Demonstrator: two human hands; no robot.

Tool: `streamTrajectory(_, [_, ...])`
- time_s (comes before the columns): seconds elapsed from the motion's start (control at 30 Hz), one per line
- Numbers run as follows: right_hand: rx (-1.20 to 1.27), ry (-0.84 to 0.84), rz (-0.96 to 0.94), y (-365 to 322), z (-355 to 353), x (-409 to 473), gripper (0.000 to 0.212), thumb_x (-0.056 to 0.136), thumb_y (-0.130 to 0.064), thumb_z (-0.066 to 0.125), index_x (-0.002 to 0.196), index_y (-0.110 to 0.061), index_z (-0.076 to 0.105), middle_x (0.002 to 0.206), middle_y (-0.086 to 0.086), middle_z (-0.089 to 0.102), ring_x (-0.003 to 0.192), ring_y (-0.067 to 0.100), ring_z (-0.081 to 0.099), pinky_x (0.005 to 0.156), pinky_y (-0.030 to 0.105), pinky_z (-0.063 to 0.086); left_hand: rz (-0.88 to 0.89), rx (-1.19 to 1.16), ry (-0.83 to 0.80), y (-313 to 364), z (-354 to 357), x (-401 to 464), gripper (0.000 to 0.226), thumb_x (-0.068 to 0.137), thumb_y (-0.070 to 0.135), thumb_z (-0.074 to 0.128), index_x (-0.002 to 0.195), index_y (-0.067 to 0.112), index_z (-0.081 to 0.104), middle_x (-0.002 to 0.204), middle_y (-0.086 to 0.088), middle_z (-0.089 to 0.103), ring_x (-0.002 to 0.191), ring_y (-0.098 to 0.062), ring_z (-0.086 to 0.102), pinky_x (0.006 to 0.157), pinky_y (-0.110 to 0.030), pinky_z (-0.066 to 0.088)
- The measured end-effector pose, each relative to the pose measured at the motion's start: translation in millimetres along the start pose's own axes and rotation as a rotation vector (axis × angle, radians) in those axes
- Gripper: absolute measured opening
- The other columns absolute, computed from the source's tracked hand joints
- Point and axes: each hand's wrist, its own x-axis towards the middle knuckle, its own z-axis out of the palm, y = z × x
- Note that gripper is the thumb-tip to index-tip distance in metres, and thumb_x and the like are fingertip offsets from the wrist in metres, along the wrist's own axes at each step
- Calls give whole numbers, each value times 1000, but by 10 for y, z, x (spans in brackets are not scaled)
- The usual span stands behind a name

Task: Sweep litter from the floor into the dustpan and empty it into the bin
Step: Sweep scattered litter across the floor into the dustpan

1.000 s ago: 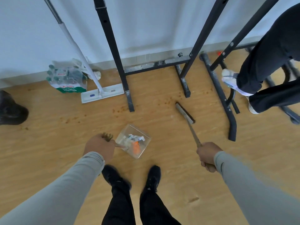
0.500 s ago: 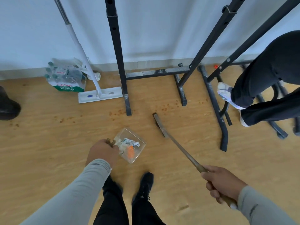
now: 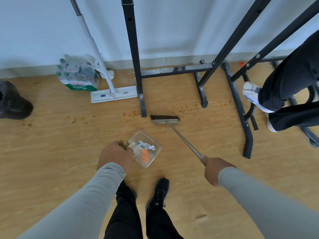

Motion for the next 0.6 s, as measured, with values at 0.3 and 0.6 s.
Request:
streamTrajectory(0.3, [-225,117,115,968,82,-327,83,94,-7,43,158,-46,5,113,-4,61,88,15,64,79,31,58,20,0,0,-24,39,13,13,89,29,58,78,22,60,73,-2,67,65,-23,64,60,-33,53])
streamTrajectory(0.6, [436,49,85,1337,345,-885,47,105,-30,44,151,-36,37,98,-6,64,71,11,59,58,19,43,39,87,-126,-218,-200,-139,17,92,33,56,96,18,60,79,-2,68,68,-23,66,66,-37,58])
